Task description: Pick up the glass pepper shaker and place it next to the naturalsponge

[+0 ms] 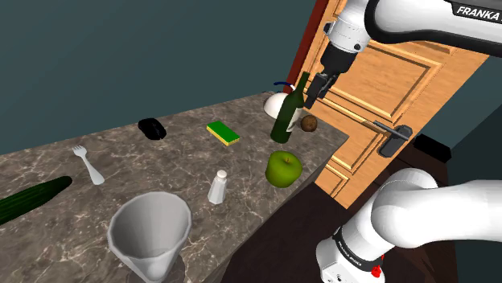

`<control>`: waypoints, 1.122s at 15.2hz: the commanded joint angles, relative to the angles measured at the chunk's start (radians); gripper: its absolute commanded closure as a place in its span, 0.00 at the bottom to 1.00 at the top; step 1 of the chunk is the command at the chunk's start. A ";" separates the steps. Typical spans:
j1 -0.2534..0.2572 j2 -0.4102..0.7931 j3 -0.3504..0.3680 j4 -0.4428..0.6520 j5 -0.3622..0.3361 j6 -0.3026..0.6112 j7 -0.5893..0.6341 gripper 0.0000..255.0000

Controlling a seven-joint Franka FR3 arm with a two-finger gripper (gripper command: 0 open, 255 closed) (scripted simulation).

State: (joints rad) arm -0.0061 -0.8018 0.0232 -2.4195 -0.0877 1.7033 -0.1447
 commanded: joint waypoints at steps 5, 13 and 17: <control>0.030 0.022 0.079 -0.055 0.047 0.066 0.092 0.00; 0.086 0.138 0.243 -0.105 0.130 0.215 0.277 0.00; 0.103 0.230 0.330 -0.100 0.155 0.295 0.372 0.00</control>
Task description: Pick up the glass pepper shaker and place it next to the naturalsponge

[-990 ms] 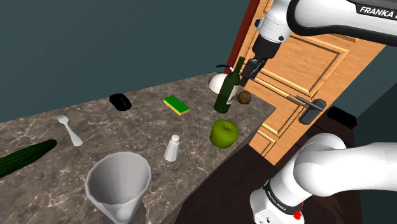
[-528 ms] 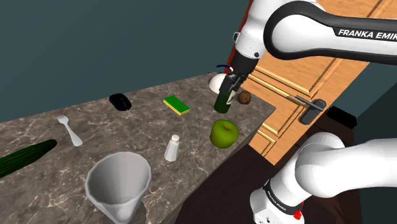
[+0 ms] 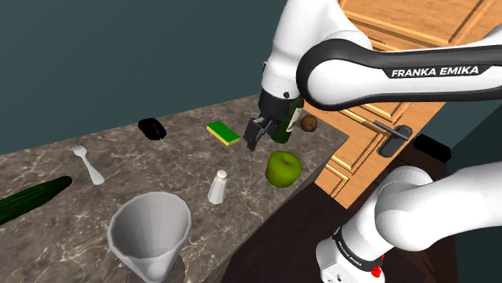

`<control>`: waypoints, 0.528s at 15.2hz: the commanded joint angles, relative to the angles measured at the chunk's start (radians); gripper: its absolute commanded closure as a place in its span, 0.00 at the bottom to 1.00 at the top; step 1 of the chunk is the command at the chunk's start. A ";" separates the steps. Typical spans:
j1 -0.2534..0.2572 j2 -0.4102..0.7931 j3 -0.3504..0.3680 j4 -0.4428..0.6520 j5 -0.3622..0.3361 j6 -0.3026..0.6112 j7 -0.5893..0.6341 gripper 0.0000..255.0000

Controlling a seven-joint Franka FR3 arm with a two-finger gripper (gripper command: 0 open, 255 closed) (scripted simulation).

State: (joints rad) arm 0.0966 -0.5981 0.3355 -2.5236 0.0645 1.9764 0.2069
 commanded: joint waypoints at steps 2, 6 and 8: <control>0.005 0.081 0.061 0.015 0.008 0.062 0.070 0.00; 0.005 0.204 0.150 0.052 -0.002 0.138 0.177 0.00; 0.001 0.273 0.195 0.078 -0.021 0.174 0.236 0.00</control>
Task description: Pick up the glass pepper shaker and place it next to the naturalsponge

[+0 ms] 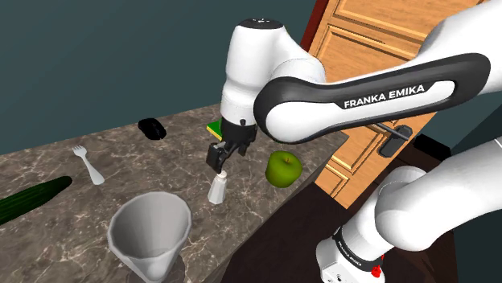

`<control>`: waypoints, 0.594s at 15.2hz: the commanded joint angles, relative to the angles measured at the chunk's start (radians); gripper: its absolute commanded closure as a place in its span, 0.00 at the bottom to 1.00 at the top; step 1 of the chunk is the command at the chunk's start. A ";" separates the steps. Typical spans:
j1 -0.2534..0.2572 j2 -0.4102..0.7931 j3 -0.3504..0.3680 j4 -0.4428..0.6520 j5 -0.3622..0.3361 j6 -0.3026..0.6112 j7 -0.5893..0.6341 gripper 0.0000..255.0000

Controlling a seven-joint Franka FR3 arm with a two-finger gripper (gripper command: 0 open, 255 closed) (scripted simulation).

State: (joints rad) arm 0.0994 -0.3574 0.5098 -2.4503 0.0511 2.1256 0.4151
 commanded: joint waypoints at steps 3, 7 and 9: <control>-0.007 0.093 0.053 0.019 -0.033 0.062 0.077 0.00; -0.016 0.126 0.061 -0.010 -0.052 0.121 0.092 0.00; -0.022 0.151 0.066 -0.027 -0.068 0.159 0.104 0.00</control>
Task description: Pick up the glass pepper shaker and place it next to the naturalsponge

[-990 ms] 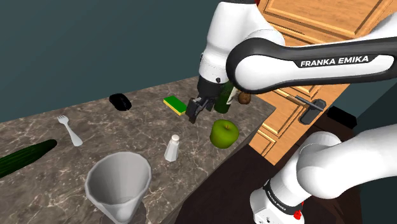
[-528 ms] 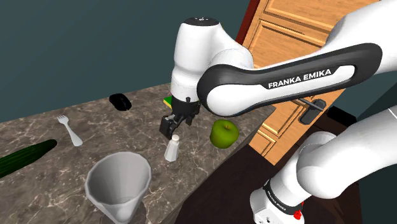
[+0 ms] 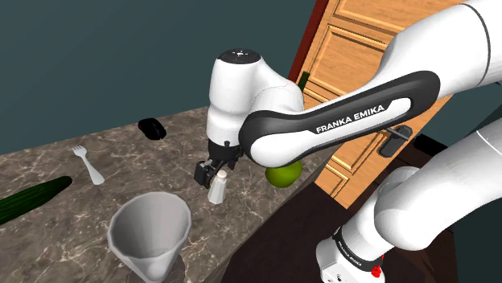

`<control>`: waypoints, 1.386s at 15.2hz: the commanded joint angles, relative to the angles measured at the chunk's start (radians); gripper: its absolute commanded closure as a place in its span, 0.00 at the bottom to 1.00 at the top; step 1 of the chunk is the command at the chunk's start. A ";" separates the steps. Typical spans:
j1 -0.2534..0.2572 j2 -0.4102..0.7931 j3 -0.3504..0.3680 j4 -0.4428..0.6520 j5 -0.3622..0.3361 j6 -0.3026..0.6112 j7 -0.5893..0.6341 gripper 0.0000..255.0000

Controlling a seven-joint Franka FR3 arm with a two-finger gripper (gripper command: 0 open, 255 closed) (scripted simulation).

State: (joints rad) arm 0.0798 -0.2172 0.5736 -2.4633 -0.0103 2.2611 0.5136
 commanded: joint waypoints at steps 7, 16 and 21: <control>-0.002 0.011 0.003 -0.014 -0.007 0.023 0.006 0.00; -0.002 0.010 0.003 -0.014 -0.007 0.023 0.006 1.00; 0.003 -0.019 -0.006 0.005 0.011 -0.020 -0.012 1.00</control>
State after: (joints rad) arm 0.0810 -0.2261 0.5704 -2.4647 -0.0051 2.2558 0.5073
